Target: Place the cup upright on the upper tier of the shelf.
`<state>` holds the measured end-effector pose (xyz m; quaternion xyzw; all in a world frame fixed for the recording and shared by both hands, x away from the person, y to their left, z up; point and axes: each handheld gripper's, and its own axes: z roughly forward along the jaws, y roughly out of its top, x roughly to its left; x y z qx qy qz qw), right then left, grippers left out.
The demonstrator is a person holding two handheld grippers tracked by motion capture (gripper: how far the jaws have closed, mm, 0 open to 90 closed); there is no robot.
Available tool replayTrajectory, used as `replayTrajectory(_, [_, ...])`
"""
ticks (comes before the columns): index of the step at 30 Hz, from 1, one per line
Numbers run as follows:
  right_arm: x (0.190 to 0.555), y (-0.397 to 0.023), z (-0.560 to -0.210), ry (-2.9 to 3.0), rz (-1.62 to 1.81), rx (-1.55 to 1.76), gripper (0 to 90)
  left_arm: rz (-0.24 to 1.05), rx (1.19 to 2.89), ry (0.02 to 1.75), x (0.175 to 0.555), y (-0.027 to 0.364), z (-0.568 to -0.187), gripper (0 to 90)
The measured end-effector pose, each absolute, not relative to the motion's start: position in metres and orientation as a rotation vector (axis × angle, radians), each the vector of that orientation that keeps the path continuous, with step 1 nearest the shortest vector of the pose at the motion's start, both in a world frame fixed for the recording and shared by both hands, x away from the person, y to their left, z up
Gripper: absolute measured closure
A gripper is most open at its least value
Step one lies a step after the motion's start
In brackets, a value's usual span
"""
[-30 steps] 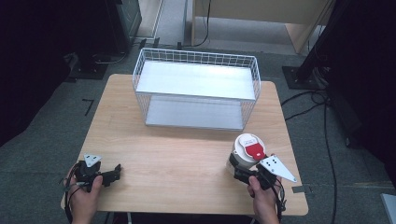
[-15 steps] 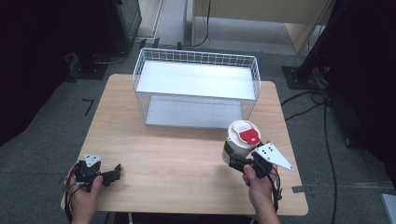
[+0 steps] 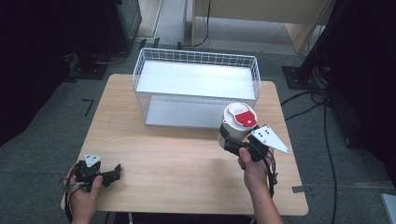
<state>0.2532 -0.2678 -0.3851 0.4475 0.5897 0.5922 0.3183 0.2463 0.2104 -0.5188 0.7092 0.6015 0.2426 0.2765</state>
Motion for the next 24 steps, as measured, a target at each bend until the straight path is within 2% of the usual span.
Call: replayTrajectory(24, [0.288, -0.251, -0.345, 1.506, 1.572, 1.09, 10.9, 0.652, 1.903, 1.615, 0.246, 0.21, -0.519, 0.0])
